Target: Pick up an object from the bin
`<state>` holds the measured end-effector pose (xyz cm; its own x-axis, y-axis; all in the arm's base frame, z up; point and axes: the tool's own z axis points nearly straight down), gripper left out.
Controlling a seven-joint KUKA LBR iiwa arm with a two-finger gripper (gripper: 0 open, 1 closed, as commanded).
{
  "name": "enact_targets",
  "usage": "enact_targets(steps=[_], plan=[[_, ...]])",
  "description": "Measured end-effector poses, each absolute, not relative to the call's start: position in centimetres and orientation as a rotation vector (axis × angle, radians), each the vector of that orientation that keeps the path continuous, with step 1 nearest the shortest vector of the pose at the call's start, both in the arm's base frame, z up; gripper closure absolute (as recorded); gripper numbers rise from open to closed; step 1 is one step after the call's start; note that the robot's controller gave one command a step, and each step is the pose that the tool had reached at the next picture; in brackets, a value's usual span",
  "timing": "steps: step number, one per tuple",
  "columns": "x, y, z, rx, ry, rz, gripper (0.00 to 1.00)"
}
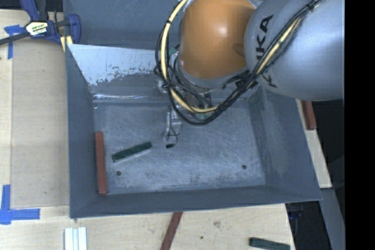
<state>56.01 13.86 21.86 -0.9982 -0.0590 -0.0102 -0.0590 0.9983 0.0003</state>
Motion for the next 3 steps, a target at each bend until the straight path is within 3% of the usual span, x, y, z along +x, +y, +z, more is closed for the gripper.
enact_targets(steps=[1,2,3], plan=[[55.7,14.0,15.8,-0.097,3.133,0.003,0.00],[55.3,14.9,11.8,-0.279,3.127,0.000,0.00],[51.2,16.8,7.0,-0.904,3.006,0.002,1.00]])
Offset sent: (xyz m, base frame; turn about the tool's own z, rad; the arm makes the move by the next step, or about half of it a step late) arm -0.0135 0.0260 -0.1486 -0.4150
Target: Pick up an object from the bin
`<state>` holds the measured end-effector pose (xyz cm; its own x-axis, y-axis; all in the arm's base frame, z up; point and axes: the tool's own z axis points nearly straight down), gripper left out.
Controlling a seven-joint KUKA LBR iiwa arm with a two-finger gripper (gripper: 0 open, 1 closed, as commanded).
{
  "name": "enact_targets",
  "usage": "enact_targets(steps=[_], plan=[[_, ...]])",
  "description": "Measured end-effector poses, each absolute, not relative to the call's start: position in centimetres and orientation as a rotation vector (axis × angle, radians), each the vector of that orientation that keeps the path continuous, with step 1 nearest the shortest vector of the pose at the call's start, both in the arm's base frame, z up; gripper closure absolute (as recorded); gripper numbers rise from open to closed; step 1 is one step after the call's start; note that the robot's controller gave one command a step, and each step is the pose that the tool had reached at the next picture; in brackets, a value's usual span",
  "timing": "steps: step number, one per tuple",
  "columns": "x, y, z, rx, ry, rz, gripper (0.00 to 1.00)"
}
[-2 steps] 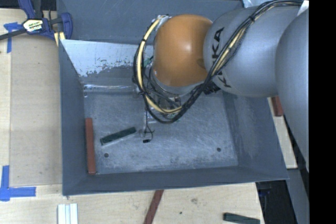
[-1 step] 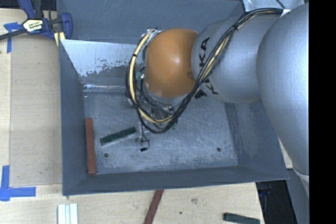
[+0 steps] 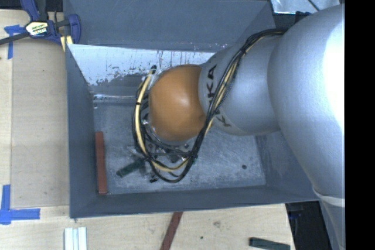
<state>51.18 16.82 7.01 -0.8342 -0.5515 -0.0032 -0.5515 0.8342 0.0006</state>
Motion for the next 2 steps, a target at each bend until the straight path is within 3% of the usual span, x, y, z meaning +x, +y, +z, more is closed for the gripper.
enact_targets(steps=[1,2], plan=[[51.2,16.8,7.0,-0.902,3.006,0.002,1.00],[54.0,19.0,21.2,-0.935,2.994,0.001,1.00]])
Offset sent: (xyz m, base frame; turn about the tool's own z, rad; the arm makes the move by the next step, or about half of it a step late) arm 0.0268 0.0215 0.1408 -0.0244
